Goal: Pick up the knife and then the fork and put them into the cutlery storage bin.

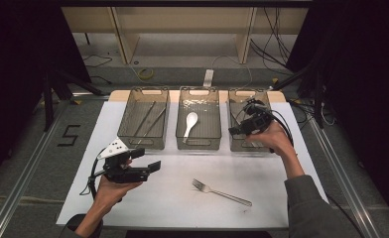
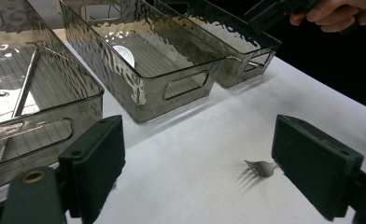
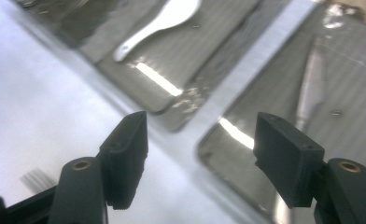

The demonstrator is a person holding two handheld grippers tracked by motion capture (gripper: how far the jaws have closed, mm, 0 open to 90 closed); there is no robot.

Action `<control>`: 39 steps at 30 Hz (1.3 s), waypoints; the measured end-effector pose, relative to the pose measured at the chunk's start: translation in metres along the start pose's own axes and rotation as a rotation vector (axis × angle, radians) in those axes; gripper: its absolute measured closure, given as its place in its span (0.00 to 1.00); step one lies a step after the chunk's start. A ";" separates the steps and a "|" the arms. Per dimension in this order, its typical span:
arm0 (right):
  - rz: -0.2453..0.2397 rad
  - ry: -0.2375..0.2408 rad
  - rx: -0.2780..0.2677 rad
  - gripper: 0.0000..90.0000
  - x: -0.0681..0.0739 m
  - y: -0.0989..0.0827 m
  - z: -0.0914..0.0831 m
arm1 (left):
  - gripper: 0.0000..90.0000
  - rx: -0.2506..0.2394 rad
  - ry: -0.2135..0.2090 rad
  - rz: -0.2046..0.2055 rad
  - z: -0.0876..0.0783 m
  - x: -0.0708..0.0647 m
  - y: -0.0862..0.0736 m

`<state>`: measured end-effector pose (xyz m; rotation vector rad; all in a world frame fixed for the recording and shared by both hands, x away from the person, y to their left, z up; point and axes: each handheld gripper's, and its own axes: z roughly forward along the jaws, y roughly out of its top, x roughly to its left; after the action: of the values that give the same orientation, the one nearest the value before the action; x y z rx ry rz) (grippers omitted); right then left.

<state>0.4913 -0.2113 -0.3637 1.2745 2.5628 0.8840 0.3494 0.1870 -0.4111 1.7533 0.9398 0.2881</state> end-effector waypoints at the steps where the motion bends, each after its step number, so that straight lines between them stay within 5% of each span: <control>1: -0.013 0.004 -0.007 0.40 0.004 -0.003 -0.001 | 0.19 -0.002 0.000 -0.002 0.000 0.000 0.000; 14: -0.127 0.084 -0.017 0.37 0.054 -0.040 -0.001 | 0.19 -0.001 0.003 -0.002 0.000 0.000 0.000; 25: -0.221 0.091 0.097 0.35 0.077 -0.058 0.007 | 0.19 0.000 -0.003 0.004 -0.002 -0.001 0.000; 39: -0.327 0.126 0.275 0.49 0.102 -0.076 0.034 | 0.19 -0.003 -0.004 0.011 -0.004 -0.002 0.000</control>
<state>0.3884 -0.1535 -0.4212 0.8356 2.9564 0.5791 0.3461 0.1885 -0.4095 1.7561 0.9272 0.2926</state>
